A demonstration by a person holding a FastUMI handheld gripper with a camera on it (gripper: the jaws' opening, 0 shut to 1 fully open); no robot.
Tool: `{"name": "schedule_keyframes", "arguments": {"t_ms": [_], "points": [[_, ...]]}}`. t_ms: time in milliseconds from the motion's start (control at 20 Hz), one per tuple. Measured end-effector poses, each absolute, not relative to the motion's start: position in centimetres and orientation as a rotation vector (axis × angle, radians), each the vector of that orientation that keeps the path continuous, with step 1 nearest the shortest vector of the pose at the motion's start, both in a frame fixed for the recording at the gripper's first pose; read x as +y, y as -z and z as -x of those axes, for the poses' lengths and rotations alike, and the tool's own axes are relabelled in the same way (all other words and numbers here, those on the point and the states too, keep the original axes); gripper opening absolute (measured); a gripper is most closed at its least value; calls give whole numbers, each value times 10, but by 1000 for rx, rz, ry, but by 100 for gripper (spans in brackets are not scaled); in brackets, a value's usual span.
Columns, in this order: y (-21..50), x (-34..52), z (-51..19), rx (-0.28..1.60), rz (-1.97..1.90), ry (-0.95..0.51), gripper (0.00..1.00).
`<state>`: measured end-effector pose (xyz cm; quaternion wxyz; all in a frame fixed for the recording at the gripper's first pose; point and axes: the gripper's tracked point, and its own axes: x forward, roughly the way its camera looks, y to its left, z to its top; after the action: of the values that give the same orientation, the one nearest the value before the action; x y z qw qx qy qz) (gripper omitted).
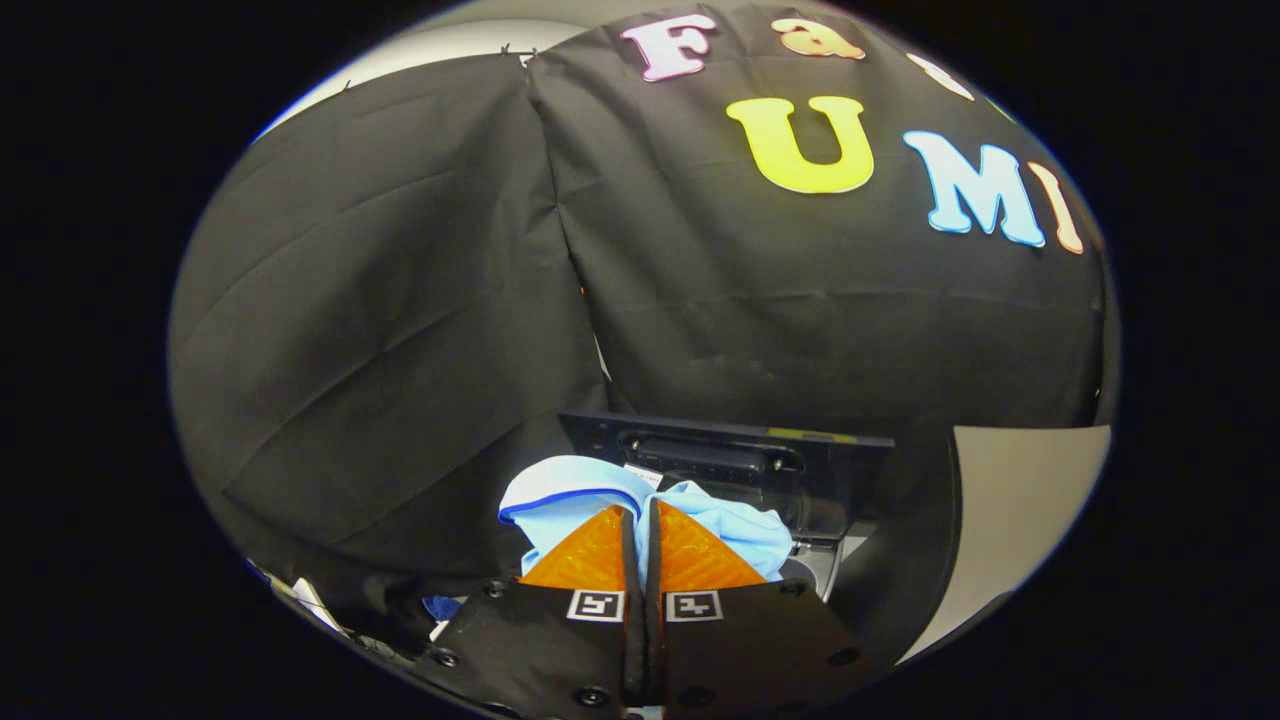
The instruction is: Put the clothes into the washing machine and then close the washing machine lid.
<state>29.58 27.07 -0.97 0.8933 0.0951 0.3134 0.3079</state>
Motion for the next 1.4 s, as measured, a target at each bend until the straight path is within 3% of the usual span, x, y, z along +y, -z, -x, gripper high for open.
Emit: {"name": "schedule_keyframes", "arguments": {"t_ms": [1000,1400], "points": [[183,296,-299,868,-103,-513,1],[244,303,-284,1037,-137,-456,1]]}}
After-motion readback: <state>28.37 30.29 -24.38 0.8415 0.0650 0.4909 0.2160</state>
